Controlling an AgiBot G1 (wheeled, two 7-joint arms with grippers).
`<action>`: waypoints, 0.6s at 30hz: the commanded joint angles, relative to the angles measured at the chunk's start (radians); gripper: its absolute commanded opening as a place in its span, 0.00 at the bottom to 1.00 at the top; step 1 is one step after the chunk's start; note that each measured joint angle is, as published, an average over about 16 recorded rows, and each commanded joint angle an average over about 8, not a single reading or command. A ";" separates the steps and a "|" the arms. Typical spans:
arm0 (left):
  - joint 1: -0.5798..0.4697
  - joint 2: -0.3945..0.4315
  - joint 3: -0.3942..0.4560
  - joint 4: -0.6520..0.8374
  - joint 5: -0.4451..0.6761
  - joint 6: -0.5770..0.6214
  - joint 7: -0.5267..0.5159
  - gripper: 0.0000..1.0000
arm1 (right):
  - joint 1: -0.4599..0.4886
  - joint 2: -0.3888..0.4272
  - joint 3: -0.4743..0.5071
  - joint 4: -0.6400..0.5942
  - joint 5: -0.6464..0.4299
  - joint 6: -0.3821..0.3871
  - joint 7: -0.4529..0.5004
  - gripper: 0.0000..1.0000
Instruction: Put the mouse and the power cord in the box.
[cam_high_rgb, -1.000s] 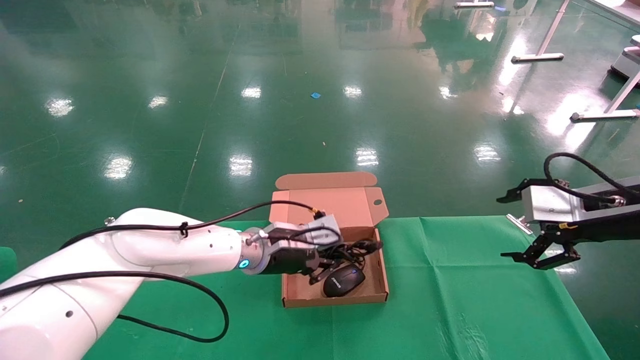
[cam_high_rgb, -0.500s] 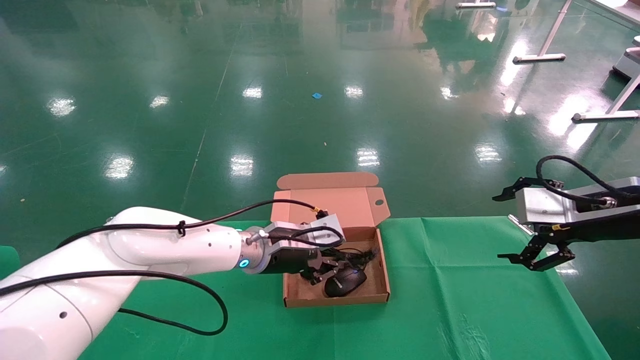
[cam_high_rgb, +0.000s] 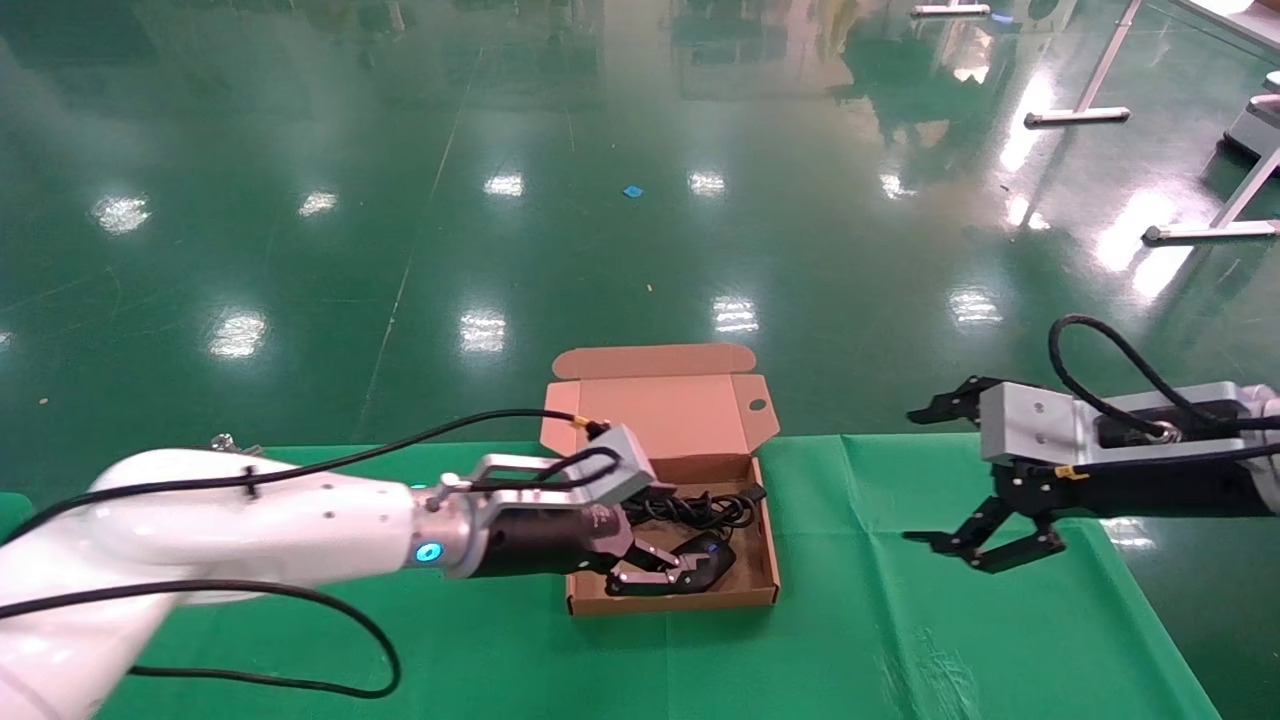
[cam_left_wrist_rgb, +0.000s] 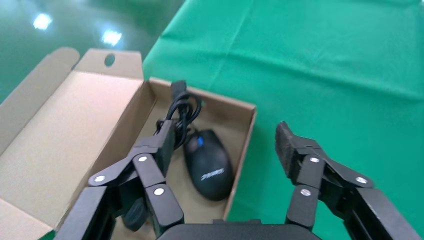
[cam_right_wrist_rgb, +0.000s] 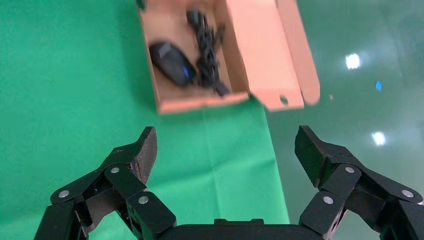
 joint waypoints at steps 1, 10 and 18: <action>0.017 -0.026 -0.027 -0.027 -0.022 0.024 -0.005 1.00 | -0.027 0.007 0.024 0.026 0.026 -0.007 0.019 1.00; 0.091 -0.141 -0.145 -0.148 -0.122 0.131 -0.027 1.00 | -0.148 0.037 0.129 0.140 0.142 -0.038 0.103 1.00; 0.157 -0.243 -0.250 -0.255 -0.211 0.227 -0.046 1.00 | -0.254 0.064 0.223 0.241 0.245 -0.065 0.177 1.00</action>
